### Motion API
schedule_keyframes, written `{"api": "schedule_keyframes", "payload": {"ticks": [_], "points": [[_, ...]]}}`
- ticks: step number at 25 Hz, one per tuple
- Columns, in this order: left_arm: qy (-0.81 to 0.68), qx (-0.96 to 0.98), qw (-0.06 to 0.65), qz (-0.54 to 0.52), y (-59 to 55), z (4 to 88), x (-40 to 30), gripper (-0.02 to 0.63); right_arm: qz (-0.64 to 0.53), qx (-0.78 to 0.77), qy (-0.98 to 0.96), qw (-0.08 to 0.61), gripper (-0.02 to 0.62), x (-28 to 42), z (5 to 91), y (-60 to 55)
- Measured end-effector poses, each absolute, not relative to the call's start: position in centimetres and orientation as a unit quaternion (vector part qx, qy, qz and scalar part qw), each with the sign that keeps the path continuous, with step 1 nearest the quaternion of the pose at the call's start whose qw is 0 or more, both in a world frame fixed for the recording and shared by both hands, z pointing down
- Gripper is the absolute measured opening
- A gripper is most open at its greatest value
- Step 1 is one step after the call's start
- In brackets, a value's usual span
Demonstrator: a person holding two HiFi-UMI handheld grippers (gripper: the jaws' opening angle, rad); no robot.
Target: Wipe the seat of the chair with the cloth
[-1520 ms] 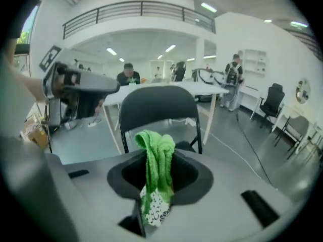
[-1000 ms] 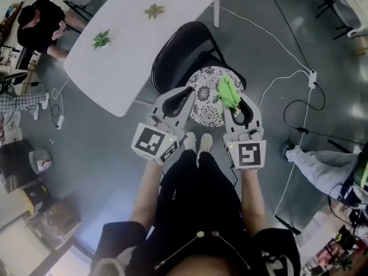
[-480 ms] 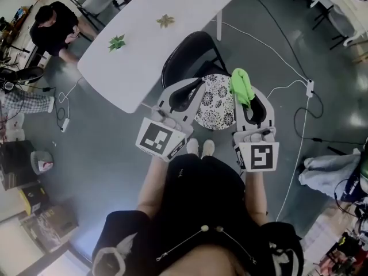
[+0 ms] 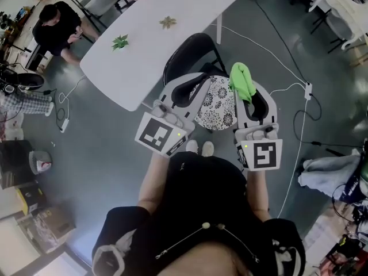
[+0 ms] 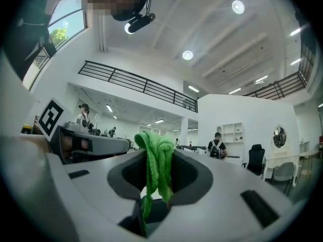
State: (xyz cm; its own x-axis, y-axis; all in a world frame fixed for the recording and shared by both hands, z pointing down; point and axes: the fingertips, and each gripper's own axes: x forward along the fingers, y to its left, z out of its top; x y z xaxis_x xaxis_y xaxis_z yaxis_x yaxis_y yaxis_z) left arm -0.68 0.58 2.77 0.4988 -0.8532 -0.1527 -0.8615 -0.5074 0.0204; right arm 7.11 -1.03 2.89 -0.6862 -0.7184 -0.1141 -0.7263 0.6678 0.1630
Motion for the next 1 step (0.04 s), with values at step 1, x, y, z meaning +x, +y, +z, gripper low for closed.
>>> {"api": "schedule_keyframes", "payload": {"ticks": [1], "points": [[0.492, -0.867, 0.029, 0.075, 0.86, 2.69, -0.49, 0.023, 0.099, -0.394, 0.914, 0.021, 0.098, 7.15, 2.75, -0.75]]}}
